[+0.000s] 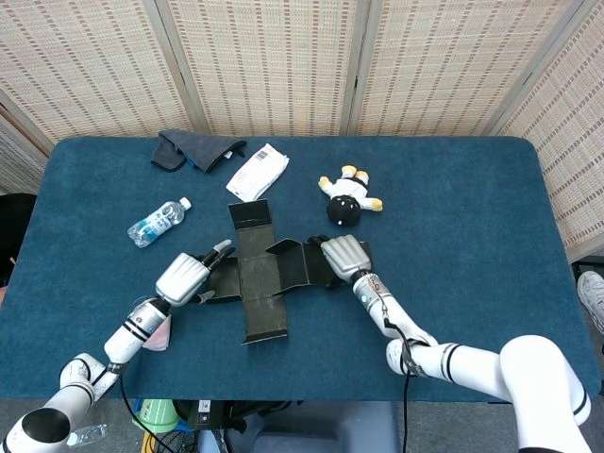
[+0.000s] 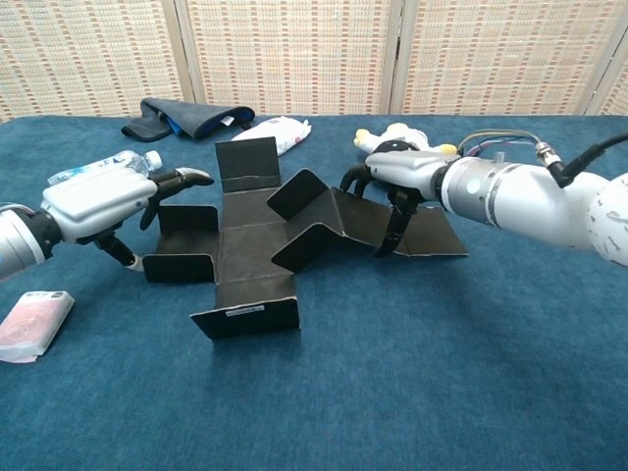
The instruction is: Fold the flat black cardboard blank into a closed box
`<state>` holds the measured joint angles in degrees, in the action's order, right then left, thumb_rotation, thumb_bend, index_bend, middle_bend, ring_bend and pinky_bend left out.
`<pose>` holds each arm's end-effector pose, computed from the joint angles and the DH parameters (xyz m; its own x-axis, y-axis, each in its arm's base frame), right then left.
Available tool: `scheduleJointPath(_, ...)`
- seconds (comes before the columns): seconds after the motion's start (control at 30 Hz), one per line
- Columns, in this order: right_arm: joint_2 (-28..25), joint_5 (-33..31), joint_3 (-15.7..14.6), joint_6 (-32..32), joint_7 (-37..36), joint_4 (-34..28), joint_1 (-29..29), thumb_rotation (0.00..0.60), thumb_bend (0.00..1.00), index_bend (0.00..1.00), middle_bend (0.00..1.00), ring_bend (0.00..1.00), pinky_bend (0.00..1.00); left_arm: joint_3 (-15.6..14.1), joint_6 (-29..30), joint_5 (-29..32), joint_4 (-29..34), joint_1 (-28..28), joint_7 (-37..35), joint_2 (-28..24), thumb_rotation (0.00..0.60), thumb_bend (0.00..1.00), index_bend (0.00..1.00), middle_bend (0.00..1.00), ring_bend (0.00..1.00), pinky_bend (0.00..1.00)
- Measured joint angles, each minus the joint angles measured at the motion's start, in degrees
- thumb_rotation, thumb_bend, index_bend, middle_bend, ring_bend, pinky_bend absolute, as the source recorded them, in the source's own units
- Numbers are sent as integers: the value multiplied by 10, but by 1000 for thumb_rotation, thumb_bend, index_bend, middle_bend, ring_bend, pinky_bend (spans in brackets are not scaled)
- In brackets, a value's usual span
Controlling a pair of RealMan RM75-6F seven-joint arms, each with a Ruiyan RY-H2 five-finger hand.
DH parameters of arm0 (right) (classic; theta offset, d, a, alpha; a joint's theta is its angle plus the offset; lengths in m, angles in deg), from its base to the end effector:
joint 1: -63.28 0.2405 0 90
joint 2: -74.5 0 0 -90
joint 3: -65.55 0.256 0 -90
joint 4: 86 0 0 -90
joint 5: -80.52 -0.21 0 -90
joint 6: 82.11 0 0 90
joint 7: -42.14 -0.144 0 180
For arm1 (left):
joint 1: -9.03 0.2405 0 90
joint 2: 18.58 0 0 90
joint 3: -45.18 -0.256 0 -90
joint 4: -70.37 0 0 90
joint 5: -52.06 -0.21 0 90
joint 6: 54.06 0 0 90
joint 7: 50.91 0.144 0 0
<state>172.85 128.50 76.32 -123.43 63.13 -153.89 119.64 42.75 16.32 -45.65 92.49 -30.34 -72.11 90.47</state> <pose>-0.1180 -0.3940 -0.0728 0.4827 -0.4050 0.7765 -0.8647 -0.3608 0.3494 -0.2446 0.3682 -0.0321 0.5982 0.0070 0.8013 0.6535 -0.5831 -0.4827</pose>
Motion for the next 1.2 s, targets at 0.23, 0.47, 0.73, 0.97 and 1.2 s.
scheduleJointPath(0.23, -1, 7, 0, 1, -6, 2, -2, 600, 19, 250, 284, 821, 1000, -5, -1, 9, -4, 3, 5, -19, 600, 156, 0, 0, 554, 750)
scheduleJointPath(0.47, -2, 8, 0, 0, -5, -2, -3, 600, 20, 250, 285, 821, 1000, -13, -8, 11, -4, 6, 9, -23, 600, 156, 0, 0, 552, 750)
scheduleJointPath(0.73, -4, 9, 2, 2, -7, -7, -3, 600, 19, 250, 285, 821, 1000, -16, -7, 13, -16, 3, 10, -8, 600, 156, 0, 0, 550, 750)
scheduleJointPath(0.97, -6, 17, 4, 2, -17, -11, -5, 600, 19, 250, 285, 821, 1000, -10, 0, 20, -22, -4, -8, 12, 600, 154, 0, 0, 547, 750)
scheduleJointPath(1.2, -10, 30, 7, 2, -30, -16, -7, 600, 19, 250, 285, 821, 1000, 1, -14, 36, 0, -9, -29, 14, 600, 153, 0, 0, 545, 749)
